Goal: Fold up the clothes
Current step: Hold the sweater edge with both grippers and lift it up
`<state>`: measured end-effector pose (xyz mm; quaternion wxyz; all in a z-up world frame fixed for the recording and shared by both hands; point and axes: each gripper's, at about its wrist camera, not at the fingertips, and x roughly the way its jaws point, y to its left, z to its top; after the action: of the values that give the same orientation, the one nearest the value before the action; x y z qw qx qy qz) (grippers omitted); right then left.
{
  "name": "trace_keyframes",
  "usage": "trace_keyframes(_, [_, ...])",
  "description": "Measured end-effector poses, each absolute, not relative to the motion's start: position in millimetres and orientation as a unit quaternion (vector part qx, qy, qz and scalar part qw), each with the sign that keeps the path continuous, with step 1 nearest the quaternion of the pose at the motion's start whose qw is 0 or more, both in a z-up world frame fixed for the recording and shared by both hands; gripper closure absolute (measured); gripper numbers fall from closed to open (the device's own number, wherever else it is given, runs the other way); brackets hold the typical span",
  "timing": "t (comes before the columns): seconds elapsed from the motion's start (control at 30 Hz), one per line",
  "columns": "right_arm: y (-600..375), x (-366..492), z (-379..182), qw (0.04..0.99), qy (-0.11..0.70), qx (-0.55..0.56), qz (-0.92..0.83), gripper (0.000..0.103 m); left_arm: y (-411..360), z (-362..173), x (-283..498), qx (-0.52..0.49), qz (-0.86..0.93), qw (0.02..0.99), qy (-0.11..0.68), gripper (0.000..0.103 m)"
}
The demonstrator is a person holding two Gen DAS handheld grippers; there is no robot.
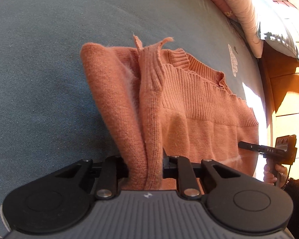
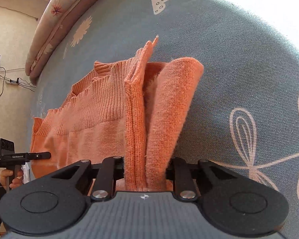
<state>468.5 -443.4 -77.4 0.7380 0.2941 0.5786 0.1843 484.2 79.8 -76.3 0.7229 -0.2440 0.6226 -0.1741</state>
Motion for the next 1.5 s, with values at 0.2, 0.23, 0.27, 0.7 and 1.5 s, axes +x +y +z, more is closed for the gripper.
trace_keyframes(0.2, [-448, 469, -90, 0.725, 0.581, 0.311, 0.201, 0.068, 89, -76, 478, -0.279, -0.181, 0.719, 0.610, 0.084])
trace_keyframes(0.23, [-450, 468, -93, 0.724, 0.576, 0.318, 0.206, 0.068, 90, -78, 478, -0.285, -0.181, 0.718, 0.609, 0.084])
trace_keyframes(0.27, [-452, 467, -96, 0.723, 0.572, 0.326, 0.210, 0.068, 92, -80, 478, -0.290, -0.180, 0.718, 0.607, 0.084])
trace_keyframes(0.7, [-458, 462, -105, 0.709, 0.556, 0.386, 0.198, 0.076, 100, -82, 471, -0.331, -0.190, 0.714, 0.587, 0.084])
trace_keyframes(1.5, [-455, 469, -106, 0.709, 0.570, 0.368, 0.193, 0.075, 97, -106, 479, -0.301, -0.155, 0.712, 0.616, 0.070])
